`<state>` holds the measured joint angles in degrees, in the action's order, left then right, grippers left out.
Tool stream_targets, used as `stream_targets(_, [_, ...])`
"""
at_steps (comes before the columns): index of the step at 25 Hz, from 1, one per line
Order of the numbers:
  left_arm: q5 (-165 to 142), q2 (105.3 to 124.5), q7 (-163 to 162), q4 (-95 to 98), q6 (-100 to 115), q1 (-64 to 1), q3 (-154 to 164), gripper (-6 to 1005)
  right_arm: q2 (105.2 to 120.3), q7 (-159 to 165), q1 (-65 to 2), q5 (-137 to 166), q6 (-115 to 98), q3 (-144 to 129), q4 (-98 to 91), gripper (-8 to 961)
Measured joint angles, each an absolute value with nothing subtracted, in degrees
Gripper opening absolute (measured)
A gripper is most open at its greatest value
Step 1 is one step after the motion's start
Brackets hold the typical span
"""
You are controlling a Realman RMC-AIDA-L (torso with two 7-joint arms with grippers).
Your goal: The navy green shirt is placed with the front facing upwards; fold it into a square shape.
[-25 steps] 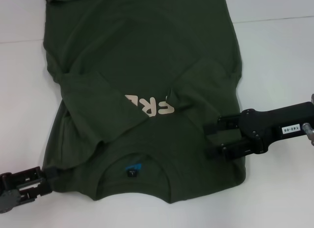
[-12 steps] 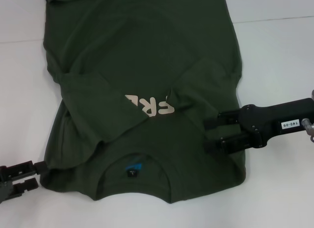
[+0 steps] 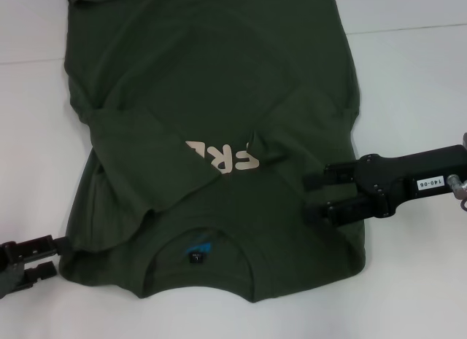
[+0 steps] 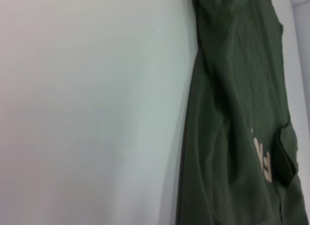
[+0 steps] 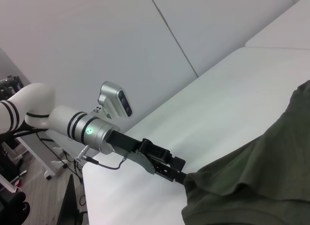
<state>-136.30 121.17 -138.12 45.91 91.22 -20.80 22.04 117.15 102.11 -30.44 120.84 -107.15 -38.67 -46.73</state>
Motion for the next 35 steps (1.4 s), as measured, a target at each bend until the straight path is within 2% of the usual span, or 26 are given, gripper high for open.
stream_targets(35, [-138.0, 121.15, -138.6, 43.3, 89.0, -23.0, 23.4, 712, 117.15, 102.1, -30.1, 120.8, -107.4, -38.4, -46.3, 927])
